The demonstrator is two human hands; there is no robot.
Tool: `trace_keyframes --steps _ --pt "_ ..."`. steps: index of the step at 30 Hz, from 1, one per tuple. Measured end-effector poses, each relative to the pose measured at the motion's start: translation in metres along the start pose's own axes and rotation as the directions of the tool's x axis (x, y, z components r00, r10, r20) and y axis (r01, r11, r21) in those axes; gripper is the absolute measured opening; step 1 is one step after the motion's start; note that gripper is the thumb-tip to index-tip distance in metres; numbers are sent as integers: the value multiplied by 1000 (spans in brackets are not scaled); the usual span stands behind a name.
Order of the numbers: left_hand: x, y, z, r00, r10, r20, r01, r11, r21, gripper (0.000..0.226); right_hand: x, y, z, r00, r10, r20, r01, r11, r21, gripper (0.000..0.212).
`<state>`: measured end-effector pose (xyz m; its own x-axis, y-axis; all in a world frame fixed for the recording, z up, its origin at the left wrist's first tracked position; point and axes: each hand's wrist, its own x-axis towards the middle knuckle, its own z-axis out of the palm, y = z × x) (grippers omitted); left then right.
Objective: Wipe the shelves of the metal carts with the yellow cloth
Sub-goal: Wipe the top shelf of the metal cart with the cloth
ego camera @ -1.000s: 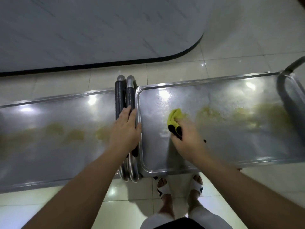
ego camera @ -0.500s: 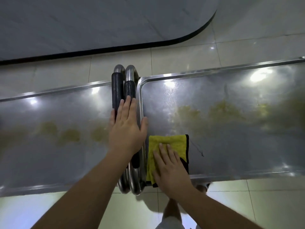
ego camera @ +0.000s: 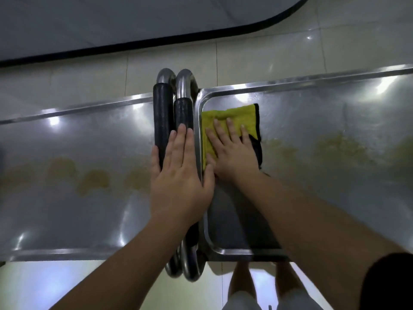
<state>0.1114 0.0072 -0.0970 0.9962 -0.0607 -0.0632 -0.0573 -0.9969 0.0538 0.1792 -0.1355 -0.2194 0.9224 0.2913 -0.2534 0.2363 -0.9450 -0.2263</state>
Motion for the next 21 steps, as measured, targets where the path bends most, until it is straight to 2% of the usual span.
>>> trace_keyframes --steps 5,11,14,19,21 --pt "0 1 -3 1000 -9 17 9 1000 15 82 70 30 -28 999 41 -19 -42 999 -17 77" --pt "0 3 -4 999 -35 -1 35 999 7 81 56 35 -34 999 42 31 -42 999 -13 77" --pt "0 4 -5 999 -42 -10 42 999 -7 81 -10 36 -16 1000 22 3 -22 999 -26 75" --pt "1 6 -8 999 -51 19 52 998 -39 81 -194 39 33 998 -4 -69 2 1000 -29 71" --pt "2 6 -9 998 -37 42 38 999 -27 81 -251 50 44 999 10 -48 -12 999 -40 73"
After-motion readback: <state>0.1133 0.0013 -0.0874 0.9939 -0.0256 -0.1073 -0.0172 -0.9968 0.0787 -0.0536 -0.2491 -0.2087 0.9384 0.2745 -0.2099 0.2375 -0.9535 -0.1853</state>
